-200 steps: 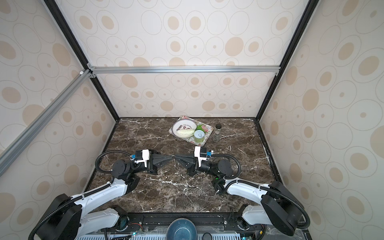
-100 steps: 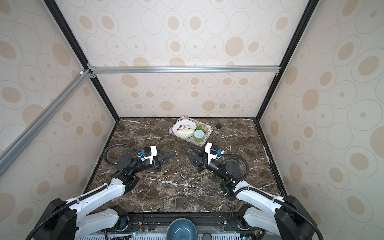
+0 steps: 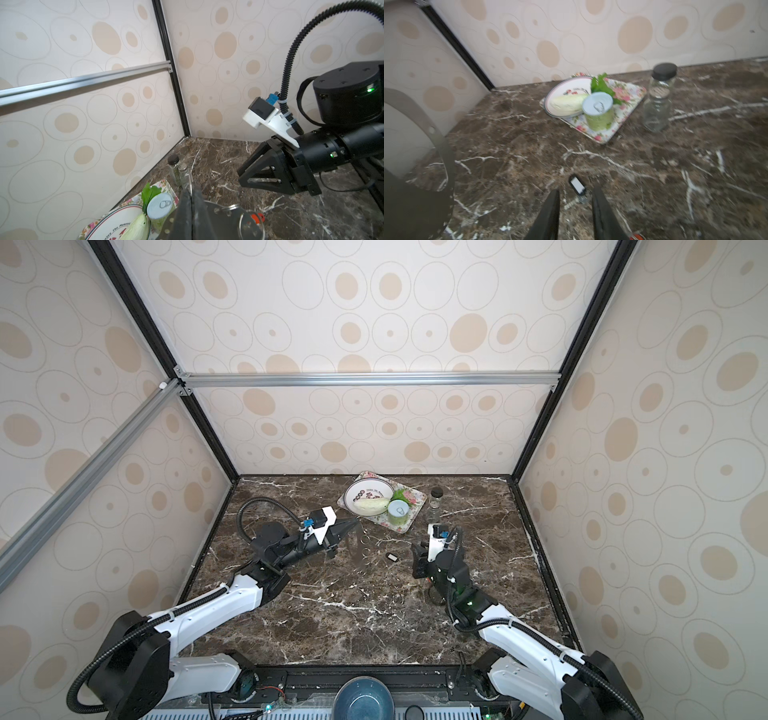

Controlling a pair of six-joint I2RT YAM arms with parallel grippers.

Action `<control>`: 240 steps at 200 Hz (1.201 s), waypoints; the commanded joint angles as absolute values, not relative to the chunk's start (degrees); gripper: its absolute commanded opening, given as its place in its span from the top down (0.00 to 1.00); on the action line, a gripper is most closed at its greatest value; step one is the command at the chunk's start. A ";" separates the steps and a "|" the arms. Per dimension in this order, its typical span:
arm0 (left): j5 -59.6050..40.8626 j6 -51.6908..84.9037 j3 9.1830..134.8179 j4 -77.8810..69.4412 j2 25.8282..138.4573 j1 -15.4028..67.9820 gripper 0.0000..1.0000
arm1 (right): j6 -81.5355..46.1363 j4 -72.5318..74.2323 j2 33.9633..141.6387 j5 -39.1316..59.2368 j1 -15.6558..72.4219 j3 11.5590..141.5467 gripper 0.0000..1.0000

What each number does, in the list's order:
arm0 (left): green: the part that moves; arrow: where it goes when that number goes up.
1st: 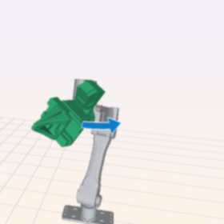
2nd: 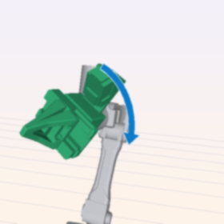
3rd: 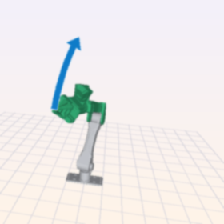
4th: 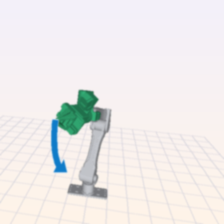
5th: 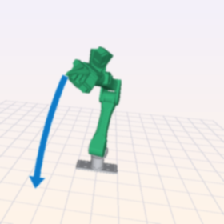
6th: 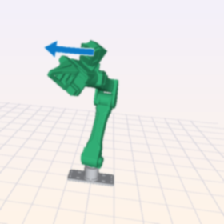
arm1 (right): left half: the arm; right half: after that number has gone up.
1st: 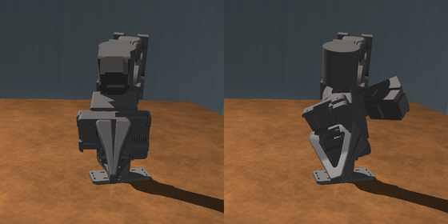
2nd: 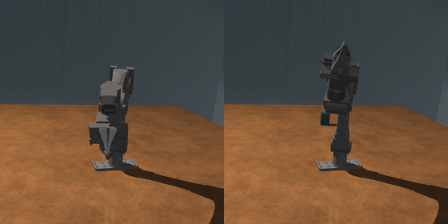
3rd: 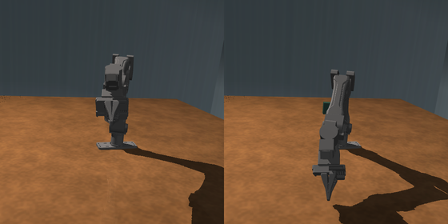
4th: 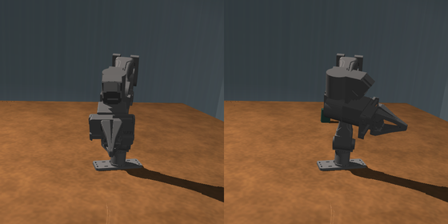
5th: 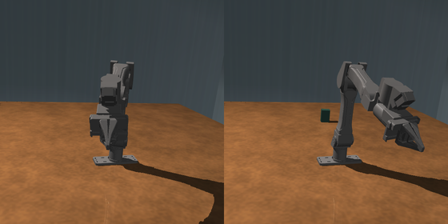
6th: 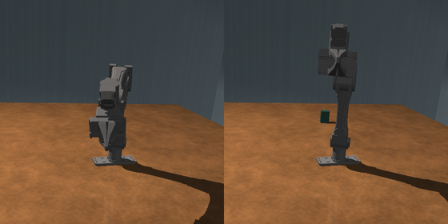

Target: Put the keys on the keyring

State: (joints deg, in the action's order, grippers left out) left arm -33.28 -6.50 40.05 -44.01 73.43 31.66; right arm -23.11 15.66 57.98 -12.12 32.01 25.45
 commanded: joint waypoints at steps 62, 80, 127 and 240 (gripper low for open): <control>-28.54 -10.63 40.23 -42.54 70.96 30.53 1.00 | -40.35 12.58 80.38 2.92 18.35 29.84 0.72; -29.20 -9.69 41.07 -41.88 71.59 30.54 1.00 | -43.70 15.29 84.37 4.64 18.26 30.45 0.72; -27.70 -9.34 40.26 -42.98 71.02 30.51 1.00 | -48.66 15.41 82.20 -0.55 18.26 27.66 0.63; -28.96 -8.35 39.60 -44.12 70.13 30.55 1.00 | -55.29 17.72 80.78 -2.46 19.66 23.89 0.62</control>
State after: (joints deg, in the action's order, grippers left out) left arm -28.16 -8.80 38.85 -41.23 71.35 30.85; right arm -53.43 16.03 79.15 -3.14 18.76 24.38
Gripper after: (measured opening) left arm 0.048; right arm 0.386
